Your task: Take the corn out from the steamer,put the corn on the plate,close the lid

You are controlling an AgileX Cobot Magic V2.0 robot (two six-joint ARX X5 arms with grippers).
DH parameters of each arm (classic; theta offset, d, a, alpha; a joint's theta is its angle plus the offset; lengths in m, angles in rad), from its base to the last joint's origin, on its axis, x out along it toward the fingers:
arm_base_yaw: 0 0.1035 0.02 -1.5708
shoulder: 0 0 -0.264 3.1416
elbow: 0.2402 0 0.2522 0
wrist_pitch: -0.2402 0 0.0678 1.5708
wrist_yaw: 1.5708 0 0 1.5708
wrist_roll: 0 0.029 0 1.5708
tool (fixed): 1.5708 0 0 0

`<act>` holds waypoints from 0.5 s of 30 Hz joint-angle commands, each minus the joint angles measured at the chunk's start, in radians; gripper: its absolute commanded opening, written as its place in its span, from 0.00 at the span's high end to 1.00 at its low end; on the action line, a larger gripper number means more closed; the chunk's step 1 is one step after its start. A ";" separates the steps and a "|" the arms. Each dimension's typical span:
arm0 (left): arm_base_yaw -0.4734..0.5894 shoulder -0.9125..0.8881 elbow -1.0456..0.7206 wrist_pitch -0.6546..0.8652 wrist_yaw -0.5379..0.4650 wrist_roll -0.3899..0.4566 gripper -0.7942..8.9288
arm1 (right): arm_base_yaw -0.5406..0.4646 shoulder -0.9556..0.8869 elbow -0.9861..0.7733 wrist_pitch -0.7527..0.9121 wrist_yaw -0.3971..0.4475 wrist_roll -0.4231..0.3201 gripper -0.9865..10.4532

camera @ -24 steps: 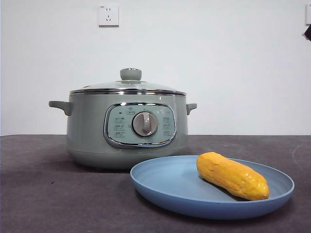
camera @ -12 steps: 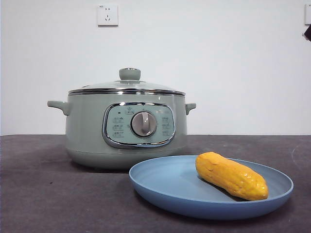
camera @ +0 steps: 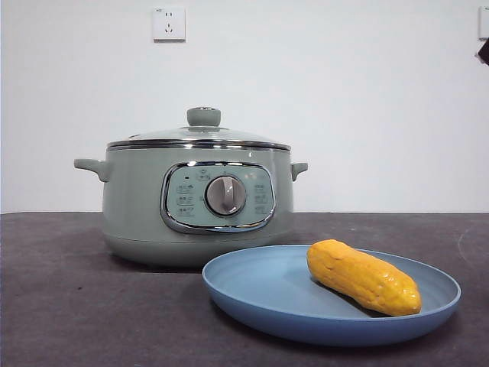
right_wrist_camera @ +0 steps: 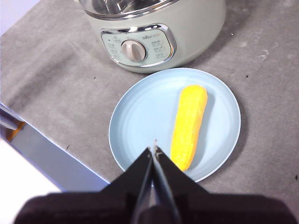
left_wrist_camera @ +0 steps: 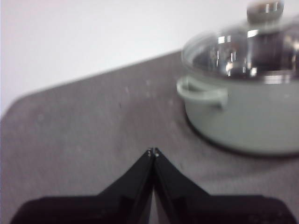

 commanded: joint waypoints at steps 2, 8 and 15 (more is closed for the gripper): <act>0.004 -0.074 -0.077 0.007 -0.021 -0.049 0.92 | 0.003 -0.001 -0.008 0.005 0.001 -0.005 0.91; 0.003 -0.160 -0.156 -0.002 -0.111 -0.125 0.92 | 0.003 -0.001 -0.008 0.005 0.001 -0.005 0.91; 0.003 -0.253 -0.169 -0.080 -0.148 -0.175 0.92 | 0.003 -0.001 -0.008 0.005 0.001 -0.005 0.91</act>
